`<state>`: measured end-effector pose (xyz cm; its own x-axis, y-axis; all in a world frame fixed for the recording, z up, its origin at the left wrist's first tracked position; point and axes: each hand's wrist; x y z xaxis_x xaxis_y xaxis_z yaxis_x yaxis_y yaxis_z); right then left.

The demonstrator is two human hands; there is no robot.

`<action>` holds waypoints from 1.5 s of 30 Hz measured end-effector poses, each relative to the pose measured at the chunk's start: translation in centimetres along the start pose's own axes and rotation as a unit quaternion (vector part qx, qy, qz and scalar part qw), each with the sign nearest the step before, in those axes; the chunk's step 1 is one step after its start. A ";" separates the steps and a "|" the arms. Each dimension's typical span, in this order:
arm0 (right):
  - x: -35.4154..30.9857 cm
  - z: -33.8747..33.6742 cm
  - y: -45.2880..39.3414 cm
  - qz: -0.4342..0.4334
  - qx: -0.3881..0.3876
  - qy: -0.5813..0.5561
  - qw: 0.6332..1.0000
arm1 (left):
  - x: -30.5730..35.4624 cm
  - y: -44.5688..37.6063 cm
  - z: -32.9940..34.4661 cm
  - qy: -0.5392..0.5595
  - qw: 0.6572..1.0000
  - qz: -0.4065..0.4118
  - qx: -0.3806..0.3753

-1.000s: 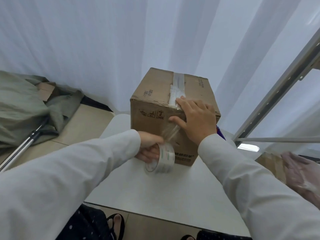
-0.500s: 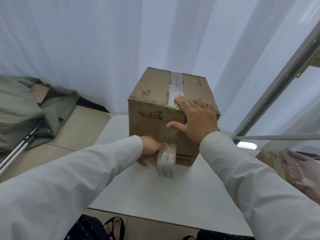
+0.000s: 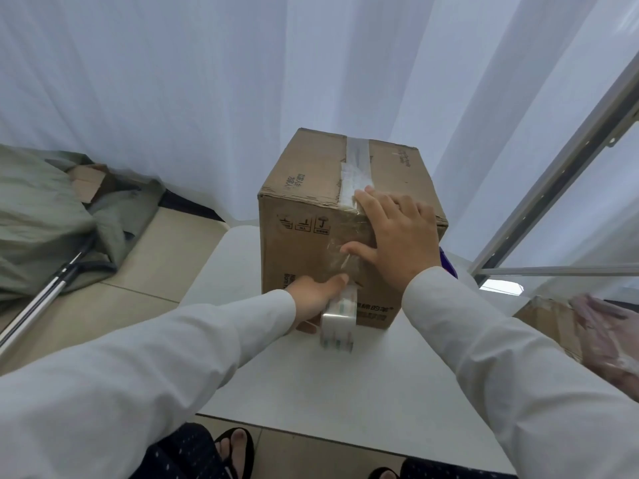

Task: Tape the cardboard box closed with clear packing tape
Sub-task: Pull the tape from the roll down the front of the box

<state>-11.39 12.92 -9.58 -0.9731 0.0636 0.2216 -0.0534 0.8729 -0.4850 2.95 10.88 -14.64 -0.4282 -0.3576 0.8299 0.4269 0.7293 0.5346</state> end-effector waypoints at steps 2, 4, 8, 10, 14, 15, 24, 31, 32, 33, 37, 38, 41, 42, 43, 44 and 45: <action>0.0 0.2 0.1 0.004 0.015 -0.003 1.000 | 0.1 0.0 -0.2 -0.023 0.999 -0.025 -0.037; -0.1 0.5 0.3 0.008 0.032 0.004 0.999 | 0.5 0.0 -0.3 -0.046 0.997 -0.046 -0.051; -0.4 0.7 0.4 0.016 0.029 0.015 0.999 | 1.0 -0.5 -0.3 -0.055 0.996 -0.059 -0.037; -0.2 0.3 0.3 0.007 0.001 0.011 1.000 | 1.0 -0.7 0.1 -0.046 0.997 -0.057 -0.029; 0.2 -0.3 0.4 -0.013 -0.040 0.005 0.999 | 0.8 -1.1 0.8 -0.026 0.998 -0.048 -0.018; 0.1 -0.2 0.5 -0.010 -0.033 0.009 0.999 | 0.8 -1.1 0.9 -0.023 0.998 -0.048 -0.017; -0.4 0.2 1.0 0.013 -0.014 0.000 1.000 | 0.8 -1.3 0.3 -0.062 0.996 -0.054 -0.015; -0.9 0.1 1.1 0.019 -0.036 0.023 0.999 | 0.4 -1.0 0.7 -0.099 0.994 -0.037 -0.018; -1.0 0.1 1.2 0.021 -0.030 0.030 0.999 | 0.5 -0.9 0.7 -0.096 0.994 -0.044 -0.024; -1.1 0.2 1.2 0.021 -0.025 0.035 0.999 | 0.6 -0.9 0.6 -0.094 0.994 -0.054 -0.029; -1.0 0.3 1.2 0.017 -0.021 0.025 0.999 | 0.4 -1.0 0.5 -0.095 0.994 -0.041 -0.022; -0.8 0.2 1.2 0.016 -0.022 0.017 0.999 | 0.3 -1.0 0.5 -0.095 0.995 -0.032 -0.012; -0.7 0.5 1.2 0.016 -0.013 0.014 1.000 | -0.1 -1.4 0.8 -0.084 0.996 -0.019 0.008; -0.7 0.7 1.2 0.020 -0.003 0.022 1.000 | -0.1 -1.4 1.0 -0.080 0.997 -0.018 0.012; -0.9 0.9 1.3 0.026 0.008 0.035 0.999 | -0.2 -1.5 1.1 -0.076 0.997 -0.015 0.015; -1.0 1.2 1.4 0.034 0.019 0.045 0.998 | -0.2 -1.5 1.2 -0.074 0.997 -0.013 0.018; -1.1 1.3 1.5 0.038 0.028 0.050 0.998 | -0.3 -1.6 1.3 -0.073 0.997 -0.011 0.021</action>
<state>-10.68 13.50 -11.64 -0.9474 0.1794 0.2651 0.0045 0.8355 -0.5495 1.33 10.59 -15.92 -0.5497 -0.2881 0.7841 0.3832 0.7471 0.5431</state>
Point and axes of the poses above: each hand's wrist, its own y-axis away from the middle knuckle, its own z-axis out of the palm, x = y × z, and after that the axes turned 6 degrees about y, right-handed
